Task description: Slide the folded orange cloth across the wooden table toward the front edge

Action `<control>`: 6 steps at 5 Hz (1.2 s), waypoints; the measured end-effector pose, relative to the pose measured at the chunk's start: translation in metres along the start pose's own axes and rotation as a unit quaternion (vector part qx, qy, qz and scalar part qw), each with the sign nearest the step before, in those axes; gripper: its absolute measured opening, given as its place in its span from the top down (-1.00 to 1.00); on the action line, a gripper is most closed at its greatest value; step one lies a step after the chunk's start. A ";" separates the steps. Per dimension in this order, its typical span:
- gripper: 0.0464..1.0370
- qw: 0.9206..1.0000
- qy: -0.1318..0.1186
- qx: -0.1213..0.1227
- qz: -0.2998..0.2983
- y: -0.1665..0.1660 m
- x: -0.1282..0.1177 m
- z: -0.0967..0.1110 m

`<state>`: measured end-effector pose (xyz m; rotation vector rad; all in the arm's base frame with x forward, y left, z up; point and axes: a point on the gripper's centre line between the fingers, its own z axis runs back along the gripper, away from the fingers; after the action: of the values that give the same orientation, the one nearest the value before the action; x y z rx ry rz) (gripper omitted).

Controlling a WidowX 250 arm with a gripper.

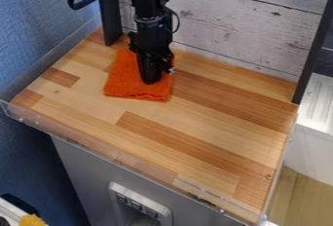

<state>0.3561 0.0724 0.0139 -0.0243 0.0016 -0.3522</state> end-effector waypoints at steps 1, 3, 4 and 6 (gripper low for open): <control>0.98 1.000 -0.003 0.001 0.015 0.000 -0.002 -0.003; 0.98 0.997 0.005 0.006 0.072 -0.011 -0.037 -0.004; 0.98 0.995 0.007 0.014 0.102 -0.020 -0.055 -0.004; 0.93 0.988 0.007 0.021 0.150 -0.037 -0.076 -0.003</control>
<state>0.2722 0.0638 0.0116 0.0197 0.0126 -0.0520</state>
